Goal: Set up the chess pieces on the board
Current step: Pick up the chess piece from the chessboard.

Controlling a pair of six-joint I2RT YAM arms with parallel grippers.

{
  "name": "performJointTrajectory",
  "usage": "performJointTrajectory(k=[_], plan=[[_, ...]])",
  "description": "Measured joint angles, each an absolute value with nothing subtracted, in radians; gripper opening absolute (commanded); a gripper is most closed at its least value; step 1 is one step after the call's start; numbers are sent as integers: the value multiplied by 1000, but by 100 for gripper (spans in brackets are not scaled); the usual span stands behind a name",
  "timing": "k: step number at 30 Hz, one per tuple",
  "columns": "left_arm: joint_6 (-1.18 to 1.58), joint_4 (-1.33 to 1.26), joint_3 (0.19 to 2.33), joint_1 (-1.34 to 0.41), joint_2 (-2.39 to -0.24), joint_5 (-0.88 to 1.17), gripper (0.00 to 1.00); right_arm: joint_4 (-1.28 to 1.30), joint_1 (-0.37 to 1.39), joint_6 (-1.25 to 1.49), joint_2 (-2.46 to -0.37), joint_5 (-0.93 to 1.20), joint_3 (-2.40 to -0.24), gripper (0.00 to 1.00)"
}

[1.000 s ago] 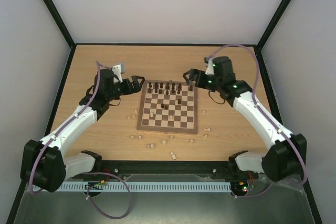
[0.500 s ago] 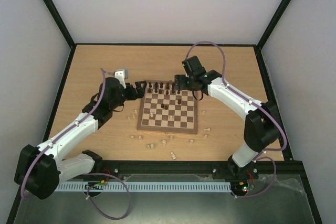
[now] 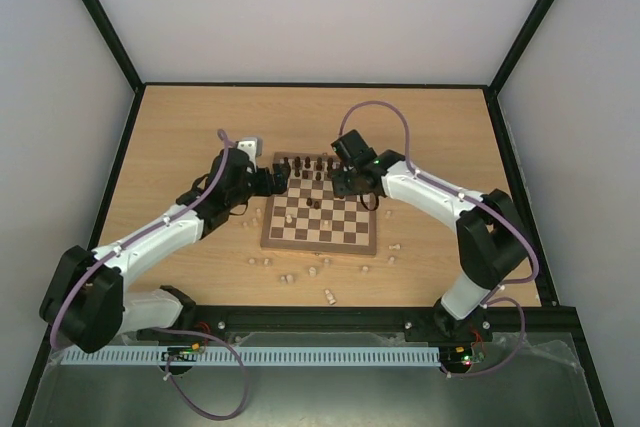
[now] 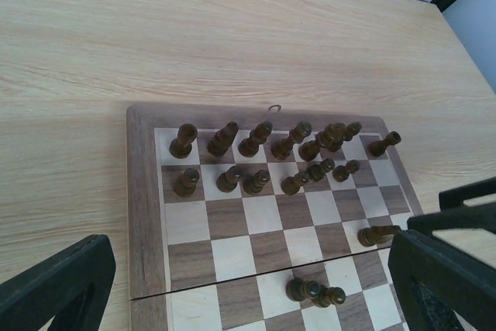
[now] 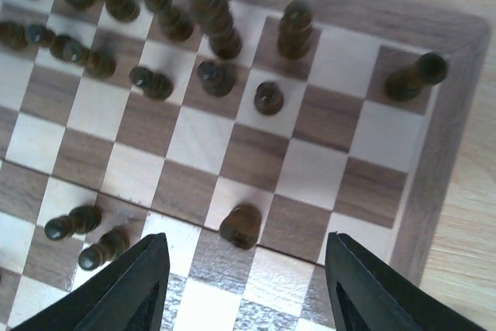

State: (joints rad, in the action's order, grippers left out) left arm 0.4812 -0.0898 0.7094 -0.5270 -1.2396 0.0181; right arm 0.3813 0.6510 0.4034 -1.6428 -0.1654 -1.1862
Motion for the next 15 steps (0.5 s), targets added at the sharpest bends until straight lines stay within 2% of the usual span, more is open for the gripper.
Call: performJointTrajectory(k=[3, 15], plan=[[480, -87, 714, -527, -1244, 18, 99, 380, 680, 403, -1655, -181, -1177, 45], [480, -83, 742, -527, -1281, 41, 100, 376, 692, 403, -1697, -204, -1171, 37]])
